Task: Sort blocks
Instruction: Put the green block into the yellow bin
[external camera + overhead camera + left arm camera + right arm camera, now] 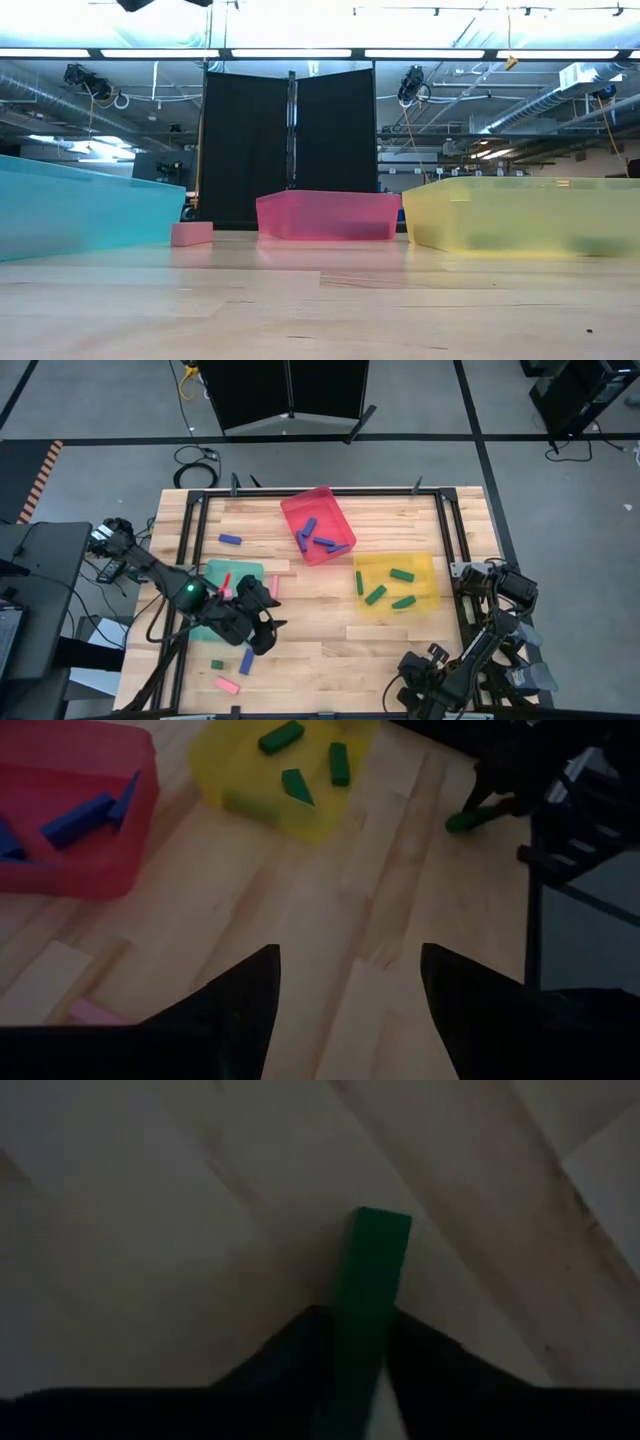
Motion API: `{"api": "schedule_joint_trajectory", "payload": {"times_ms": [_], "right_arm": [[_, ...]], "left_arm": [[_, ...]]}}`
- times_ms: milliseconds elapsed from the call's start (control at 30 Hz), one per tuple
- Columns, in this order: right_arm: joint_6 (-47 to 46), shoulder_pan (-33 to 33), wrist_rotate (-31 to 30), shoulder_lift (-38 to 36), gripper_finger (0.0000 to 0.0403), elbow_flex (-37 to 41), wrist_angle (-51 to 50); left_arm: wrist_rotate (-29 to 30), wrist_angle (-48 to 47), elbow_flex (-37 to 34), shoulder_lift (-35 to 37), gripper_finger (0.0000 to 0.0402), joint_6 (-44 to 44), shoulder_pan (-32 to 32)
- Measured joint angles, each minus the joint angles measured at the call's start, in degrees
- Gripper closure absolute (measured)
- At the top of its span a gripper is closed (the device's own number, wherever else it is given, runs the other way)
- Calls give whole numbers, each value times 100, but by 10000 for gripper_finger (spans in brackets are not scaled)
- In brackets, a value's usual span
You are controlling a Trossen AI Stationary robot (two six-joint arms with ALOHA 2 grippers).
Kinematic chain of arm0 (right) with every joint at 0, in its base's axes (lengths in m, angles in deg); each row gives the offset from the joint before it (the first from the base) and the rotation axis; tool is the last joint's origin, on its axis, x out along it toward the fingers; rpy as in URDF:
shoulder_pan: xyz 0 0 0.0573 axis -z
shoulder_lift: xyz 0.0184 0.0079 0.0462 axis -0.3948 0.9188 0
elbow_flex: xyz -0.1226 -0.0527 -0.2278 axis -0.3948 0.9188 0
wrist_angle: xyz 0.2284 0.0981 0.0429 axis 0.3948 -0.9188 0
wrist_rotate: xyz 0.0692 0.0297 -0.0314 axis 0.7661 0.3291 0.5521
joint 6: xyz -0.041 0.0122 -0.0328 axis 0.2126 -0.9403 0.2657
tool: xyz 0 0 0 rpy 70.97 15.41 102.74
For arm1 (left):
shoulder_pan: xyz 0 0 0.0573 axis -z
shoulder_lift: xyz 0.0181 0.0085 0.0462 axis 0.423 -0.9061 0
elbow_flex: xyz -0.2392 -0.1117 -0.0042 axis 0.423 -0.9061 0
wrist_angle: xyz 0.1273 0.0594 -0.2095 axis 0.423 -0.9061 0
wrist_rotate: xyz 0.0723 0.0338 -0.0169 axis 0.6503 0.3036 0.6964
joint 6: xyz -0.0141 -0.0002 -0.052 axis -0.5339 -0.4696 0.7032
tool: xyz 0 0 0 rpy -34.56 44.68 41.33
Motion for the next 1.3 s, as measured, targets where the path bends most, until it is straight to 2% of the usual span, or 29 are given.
{"api": "schedule_joint_trajectory", "payload": {"times_ms": [67,167,367,567,700,767,867,967,1100,1300], "right_arm": [[2,0,-39,0,337,0,-9],[-55,-4,-287,-18,334,7,-13],[-53,62,-1354,-326,334,-213,-362],[153,468,-2667,-908,334,-671,-1601],[158,1013,-3146,-1349,334,-808,-2723],[241,1389,-3142,-1600,334,-722,-3099],[879,1976,-3102,-2039,334,-372,-2968],[1781,2581,-2860,-2516,334,175,-2248],[2697,3339,-2242,-3129,334,1167,-1156],[3330,4085,-1704,-3840,334,2396,164]], "left_arm": [[0,2,0,20,154,3,77],[20,15,0,70,154,9,190],[77,65,0,248,154,35,404],[406,23,0,360,154,4,747],[404,-177,0,353,154,24,1044],[396,-274,0,316,154,126,1193],[262,-390,0,228,154,364,1410],[106,-511,0,134,154,693,1629],[-122,-568,0,-38,154,1108,1856],[-373,-570,0,-353,154,1728,2178]]}}
